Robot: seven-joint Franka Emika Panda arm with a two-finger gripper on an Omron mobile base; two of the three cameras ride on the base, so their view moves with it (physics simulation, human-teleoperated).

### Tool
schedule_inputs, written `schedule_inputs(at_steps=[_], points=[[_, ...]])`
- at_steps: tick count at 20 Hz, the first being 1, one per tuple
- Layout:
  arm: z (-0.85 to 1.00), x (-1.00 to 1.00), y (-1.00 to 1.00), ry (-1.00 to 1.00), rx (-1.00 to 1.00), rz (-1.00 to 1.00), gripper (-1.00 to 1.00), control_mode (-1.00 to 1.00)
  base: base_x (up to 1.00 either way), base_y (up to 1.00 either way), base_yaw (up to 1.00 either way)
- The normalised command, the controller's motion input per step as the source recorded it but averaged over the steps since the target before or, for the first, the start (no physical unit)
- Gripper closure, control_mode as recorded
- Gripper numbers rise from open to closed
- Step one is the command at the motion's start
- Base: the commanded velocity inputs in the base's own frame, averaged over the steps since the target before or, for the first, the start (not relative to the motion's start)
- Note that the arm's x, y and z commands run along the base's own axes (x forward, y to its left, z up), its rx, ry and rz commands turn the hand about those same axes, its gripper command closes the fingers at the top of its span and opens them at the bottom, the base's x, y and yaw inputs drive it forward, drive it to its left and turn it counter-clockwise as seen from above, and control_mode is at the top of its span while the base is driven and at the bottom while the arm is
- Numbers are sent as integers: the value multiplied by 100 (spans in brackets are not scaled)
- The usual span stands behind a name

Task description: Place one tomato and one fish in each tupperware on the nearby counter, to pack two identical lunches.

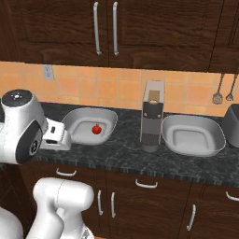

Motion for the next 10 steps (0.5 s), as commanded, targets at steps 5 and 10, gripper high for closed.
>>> schedule_inputs(at_steps=[5, 10], points=[[85, -100, -1, 0, 3, -9, -100, -100, 0, 0, 0], [82, -94, -4, 0, 12, -21, -100, -100, 0, 0, 0]])
